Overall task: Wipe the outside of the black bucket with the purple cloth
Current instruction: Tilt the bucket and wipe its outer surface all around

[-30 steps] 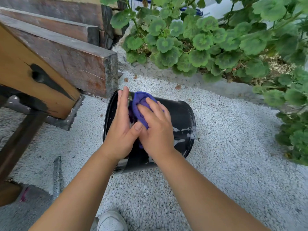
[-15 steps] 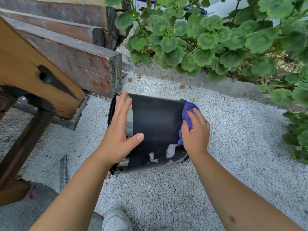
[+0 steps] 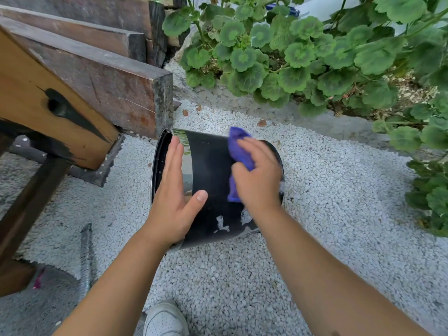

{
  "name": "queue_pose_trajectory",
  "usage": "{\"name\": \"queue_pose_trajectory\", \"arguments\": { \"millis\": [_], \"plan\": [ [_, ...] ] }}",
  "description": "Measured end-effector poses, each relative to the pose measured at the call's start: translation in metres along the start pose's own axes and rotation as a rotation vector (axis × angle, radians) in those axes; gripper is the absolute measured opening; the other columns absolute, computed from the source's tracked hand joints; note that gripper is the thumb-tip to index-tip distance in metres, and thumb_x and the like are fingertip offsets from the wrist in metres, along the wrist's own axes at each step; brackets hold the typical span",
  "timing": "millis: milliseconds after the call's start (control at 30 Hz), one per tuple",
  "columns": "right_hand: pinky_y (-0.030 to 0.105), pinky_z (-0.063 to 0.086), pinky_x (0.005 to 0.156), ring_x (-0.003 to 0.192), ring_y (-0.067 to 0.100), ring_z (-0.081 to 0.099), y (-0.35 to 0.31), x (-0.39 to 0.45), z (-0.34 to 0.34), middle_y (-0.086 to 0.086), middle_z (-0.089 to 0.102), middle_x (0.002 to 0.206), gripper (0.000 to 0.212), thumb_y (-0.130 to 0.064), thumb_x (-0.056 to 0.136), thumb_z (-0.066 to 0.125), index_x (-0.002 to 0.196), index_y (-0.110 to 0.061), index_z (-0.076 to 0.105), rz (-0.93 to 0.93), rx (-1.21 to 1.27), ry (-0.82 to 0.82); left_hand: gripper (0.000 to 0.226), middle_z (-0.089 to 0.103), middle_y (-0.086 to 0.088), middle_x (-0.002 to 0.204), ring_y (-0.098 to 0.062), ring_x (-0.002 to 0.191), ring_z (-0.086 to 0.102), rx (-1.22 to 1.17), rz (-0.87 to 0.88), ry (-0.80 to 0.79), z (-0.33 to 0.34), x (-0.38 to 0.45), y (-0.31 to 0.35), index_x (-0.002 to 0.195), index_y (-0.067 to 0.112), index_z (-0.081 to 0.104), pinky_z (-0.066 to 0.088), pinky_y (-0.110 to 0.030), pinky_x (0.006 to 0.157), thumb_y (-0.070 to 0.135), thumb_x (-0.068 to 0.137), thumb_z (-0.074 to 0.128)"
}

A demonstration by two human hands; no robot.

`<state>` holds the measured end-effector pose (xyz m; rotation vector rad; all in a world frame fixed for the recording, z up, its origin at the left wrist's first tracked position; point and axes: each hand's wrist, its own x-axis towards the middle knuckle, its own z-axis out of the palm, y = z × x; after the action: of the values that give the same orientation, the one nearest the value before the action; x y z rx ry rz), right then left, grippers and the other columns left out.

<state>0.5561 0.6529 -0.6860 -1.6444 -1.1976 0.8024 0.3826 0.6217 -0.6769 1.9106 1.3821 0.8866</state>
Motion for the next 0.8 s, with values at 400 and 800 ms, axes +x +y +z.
{"name": "queue_pose_trajectory", "arguments": {
  "millis": [400, 800],
  "plan": [
    [0.038, 0.044, 0.096, 0.108, 0.038, 0.054, 0.032, -0.023, 0.018, 0.007, 0.063, 0.127, 0.034, -0.016, 0.081, 0.056, 0.111, -0.015, 0.072, -0.335, -0.385, 0.043, 0.099, -0.003, 0.010, 0.166, -0.008, 0.152, 0.000, -0.062, -0.033, 0.051, -0.001, 0.010, -0.012, 0.157, 0.014, -0.003, 0.007, -0.022, 0.121, 0.073, 0.090, 0.039],
    [0.042, 0.035, 0.105, 0.126, 0.035, 0.040, 0.093, -0.011, -0.005, 0.003, 0.051, 0.139, 0.038, -0.012, 0.085, 0.065, 0.122, -0.019, 0.064, -0.067, -0.490, 0.049, 0.073, 0.030, 0.006, 0.160, -0.007, 0.147, 0.027, -0.049, -0.183, 0.247, -0.007, 0.011, -0.016, 0.154, 0.023, 0.025, 0.029, -0.037, 0.118, 0.047, 0.090, 0.051]
  ]
}}
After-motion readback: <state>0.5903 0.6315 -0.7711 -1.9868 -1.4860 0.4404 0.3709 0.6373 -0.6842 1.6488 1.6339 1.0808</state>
